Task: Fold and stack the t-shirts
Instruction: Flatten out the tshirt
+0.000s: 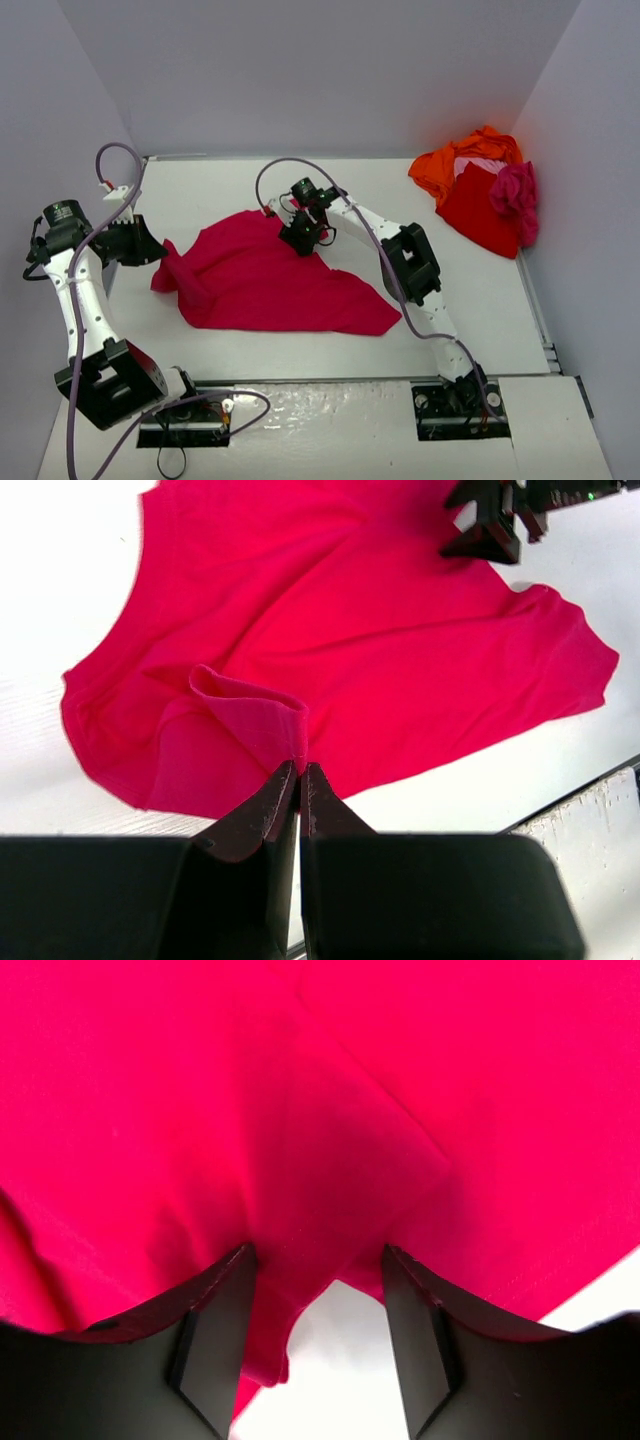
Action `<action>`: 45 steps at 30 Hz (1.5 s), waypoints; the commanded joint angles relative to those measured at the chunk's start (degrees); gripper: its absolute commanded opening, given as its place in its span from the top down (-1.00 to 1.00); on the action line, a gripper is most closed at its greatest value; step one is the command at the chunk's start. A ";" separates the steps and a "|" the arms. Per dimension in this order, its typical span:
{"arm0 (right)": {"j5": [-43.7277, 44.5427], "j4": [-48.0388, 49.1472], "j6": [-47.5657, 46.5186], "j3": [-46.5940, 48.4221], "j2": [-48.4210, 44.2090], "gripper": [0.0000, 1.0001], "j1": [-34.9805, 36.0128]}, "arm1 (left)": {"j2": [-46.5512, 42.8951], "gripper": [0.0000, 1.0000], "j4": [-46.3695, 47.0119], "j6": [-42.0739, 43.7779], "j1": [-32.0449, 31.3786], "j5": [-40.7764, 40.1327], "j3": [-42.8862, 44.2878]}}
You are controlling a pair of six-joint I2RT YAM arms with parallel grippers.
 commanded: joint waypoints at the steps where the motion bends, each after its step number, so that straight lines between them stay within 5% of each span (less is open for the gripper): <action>1: 2.33 -10.06 -4.88 -8.90 -6.47 -0.02 -0.41 | -1.57 1.00 0.70 1.25 -0.20 1.77 1.70; 3: 2.04 -10.11 -5.24 -9.72 -6.92 0.01 -0.31 | -1.37 1.00 1.57 0.56 -0.20 1.99 1.53; 6: 1.54 -11.79 -5.57 -8.74 -7.19 0.58 0.06 | -1.39 1.00 2.39 -0.36 -0.22 2.06 1.07; 8: 1.61 -12.51 -5.62 -8.90 -7.87 0.70 0.13 | -1.56 1.00 1.59 0.16 -0.20 1.80 0.90; 11: 1.93 -13.48 -7.10 -12.40 -12.05 0.62 0.21 | -2.71 1.00 0.23 2.59 -0.11 0.86 0.16; 13: 2.90 -12.51 -7.34 -14.75 -14.32 0.15 0.13 | -3.28 1.00 0.47 3.00 -0.11 0.94 -0.56; 16: 4.15 -11.49 -7.09 -15.21 -15.62 -0.02 0.10 | -2.95 1.00 1.67 2.14 -0.11 1.40 -0.70; 29: 6.12 -10.20 -5.04 -2.89 -11.55 -0.08 -0.05 | -2.35 1.00 2.59 2.14 -0.20 1.30 -2.26; 45: -4.84 -10.20 -3.61 6.46 -0.32 0.02 -3.32 | -0.81 1.00 2.97 1.84 -0.20 -0.64 -1.78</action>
